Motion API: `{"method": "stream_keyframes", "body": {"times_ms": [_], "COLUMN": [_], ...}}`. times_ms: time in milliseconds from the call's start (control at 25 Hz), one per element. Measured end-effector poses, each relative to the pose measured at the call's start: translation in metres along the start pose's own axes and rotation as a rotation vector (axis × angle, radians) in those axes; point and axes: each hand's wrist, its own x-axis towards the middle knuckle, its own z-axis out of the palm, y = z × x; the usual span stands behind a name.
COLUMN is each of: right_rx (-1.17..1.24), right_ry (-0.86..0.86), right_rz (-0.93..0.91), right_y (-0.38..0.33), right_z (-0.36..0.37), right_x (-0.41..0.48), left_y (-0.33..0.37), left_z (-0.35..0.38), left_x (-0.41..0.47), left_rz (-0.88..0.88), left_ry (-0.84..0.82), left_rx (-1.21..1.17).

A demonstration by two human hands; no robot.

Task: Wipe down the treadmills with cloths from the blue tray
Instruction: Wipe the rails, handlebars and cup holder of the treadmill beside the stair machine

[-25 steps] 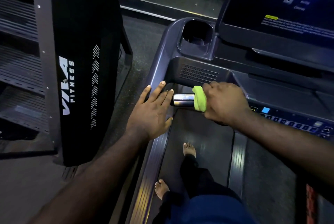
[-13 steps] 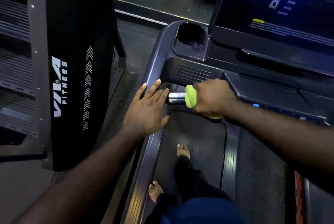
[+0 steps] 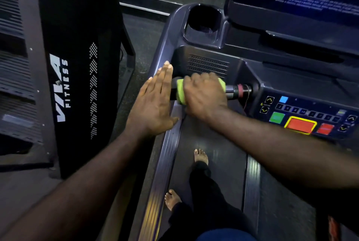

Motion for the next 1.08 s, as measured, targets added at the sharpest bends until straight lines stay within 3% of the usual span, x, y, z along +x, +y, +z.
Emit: {"method": "stream_keyframes", "body": {"times_ms": [160, 240, 400, 560, 640, 760, 800, 840, 880, 960, 1000, 1040, 1080], "right_rx": [0.054, 0.151, 0.13, 0.046, 0.079, 0.369, 0.423, 0.44, 0.39, 0.142, 0.072, 0.05, 0.062], "right_ry": [0.112, 0.071, 0.114, 0.084, -0.074, -0.615, -0.717, -0.692, -0.543, -0.056, 0.093, 0.108, -0.006], "right_rz": [-0.027, -0.128, -0.059, -0.029, -0.019, 0.016, 0.031, 0.049, 0.075, 0.019, -0.005, -0.03, -0.053], "right_y": [-0.039, -0.015, 0.061, 0.075, 0.071, 0.084, 0.086, 0.086, 0.084, 0.067, 0.058, 0.057, 0.065], "right_z": [0.002, -0.001, 0.001, 0.002, -0.01, -0.038, -0.04, -0.04, -0.035, -0.002, 0.006, 0.006, -0.003], "right_x": [0.017, 0.008, -0.025, -0.033, -0.017, 0.025, 0.034, 0.033, 0.024, -0.019, -0.042, -0.046, -0.033], "left_y": [-0.001, -0.002, 0.001, -0.001, -0.002, -0.002, -0.002, -0.001, -0.001, -0.002, -0.002, -0.002, -0.003], "left_z": [0.005, 0.005, 0.002, 0.004, 0.004, 0.003, 0.002, 0.001, 0.0, 0.002, 0.004, 0.005, 0.005], "left_x": [0.001, 0.001, -0.001, 0.0, 0.002, 0.001, 0.001, 0.002, 0.003, 0.004, 0.004, 0.003, 0.003], "left_rz": [-0.01, 0.032, 0.085, 0.081, 0.054, 0.07, 0.064, 0.059, 0.056, 0.048, 0.045, 0.043, 0.045], "left_ry": [-0.003, -0.054, -0.084, -0.044, -0.029, -0.026, -0.029, -0.036, -0.041, -0.032, -0.024, -0.02, -0.019], "left_rx": [0.063, 0.161, 0.261, 0.245, 0.223, 0.208, 0.196, 0.185, 0.18, 0.197, 0.208, 0.218, 0.225]}}
